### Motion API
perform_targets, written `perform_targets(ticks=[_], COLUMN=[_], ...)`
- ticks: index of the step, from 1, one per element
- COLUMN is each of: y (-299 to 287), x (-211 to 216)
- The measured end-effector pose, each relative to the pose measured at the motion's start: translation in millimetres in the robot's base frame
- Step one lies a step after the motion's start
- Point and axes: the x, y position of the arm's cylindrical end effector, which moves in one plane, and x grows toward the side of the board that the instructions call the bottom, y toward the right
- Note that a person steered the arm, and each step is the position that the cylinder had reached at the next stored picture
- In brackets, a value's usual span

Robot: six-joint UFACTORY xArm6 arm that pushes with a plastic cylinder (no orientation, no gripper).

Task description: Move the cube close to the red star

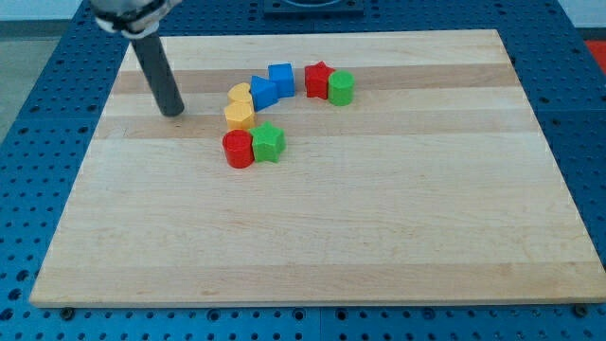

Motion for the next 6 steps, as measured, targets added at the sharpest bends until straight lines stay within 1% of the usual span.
perform_targets(ticks=[1,2,4,6], y=[19.1,55.4,100.0,119.9], x=[-35.4,-48.8,-46.5,-45.4])
